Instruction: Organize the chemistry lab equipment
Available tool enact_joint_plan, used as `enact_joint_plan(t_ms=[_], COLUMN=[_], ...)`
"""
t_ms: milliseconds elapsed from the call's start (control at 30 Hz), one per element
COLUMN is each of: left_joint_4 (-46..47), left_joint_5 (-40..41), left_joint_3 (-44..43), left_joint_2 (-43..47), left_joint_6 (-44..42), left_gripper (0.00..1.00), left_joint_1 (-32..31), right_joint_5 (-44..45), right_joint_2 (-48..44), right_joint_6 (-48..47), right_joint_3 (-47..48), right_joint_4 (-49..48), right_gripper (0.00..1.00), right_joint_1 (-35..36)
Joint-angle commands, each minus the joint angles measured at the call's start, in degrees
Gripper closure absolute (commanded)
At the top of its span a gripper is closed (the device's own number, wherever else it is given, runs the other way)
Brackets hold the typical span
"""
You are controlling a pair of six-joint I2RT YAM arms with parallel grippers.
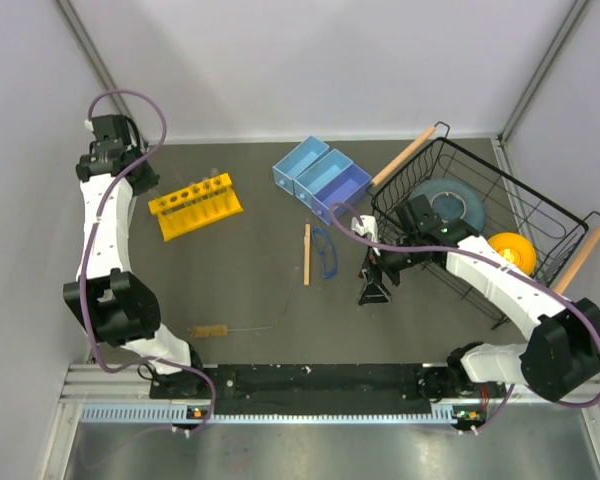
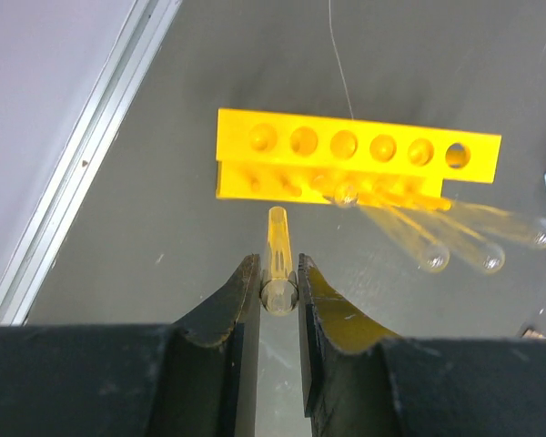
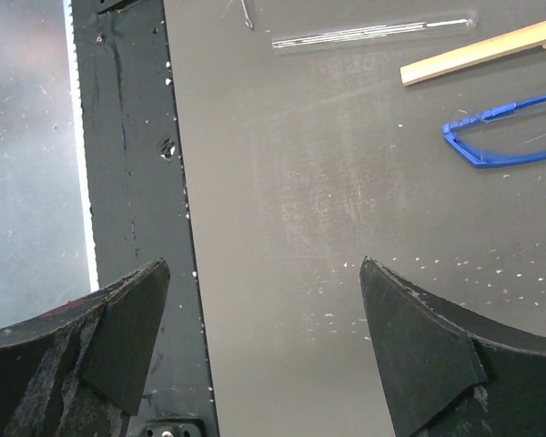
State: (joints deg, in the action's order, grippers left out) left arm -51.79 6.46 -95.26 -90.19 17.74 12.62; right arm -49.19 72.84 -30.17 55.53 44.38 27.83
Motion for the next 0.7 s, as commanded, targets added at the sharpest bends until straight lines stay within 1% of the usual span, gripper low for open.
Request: enact_joint_plan(t_ms=[0,300,667], left_joint_4=[2.2,1.9,1.3], left_joint_5=[-1.3,-2.9,-4.9], left_joint_3=[-5.3,-10.5,-9.4], left_joint_2=[-3.2,-9.3,-11.4], left_joint_6=[1.2,1.0,0.4], left_gripper=[0.96,0.96,0.96], left_joint_1=[0.8,1.0,1.2], right_joint_5=[-1.8,-2.4,-2.3], right_joint_2=[0.5,1.6,2.0], right_joint_6=[-2.1,-2.2,-2.1], right_joint_3=[0.0,-0.3,-0.4], right_joint_4=[-2.1,-2.1,-2.1], right_gripper=[0.13,0.13,0.13], right_joint_1=[-0.6,-0.7,-0.6])
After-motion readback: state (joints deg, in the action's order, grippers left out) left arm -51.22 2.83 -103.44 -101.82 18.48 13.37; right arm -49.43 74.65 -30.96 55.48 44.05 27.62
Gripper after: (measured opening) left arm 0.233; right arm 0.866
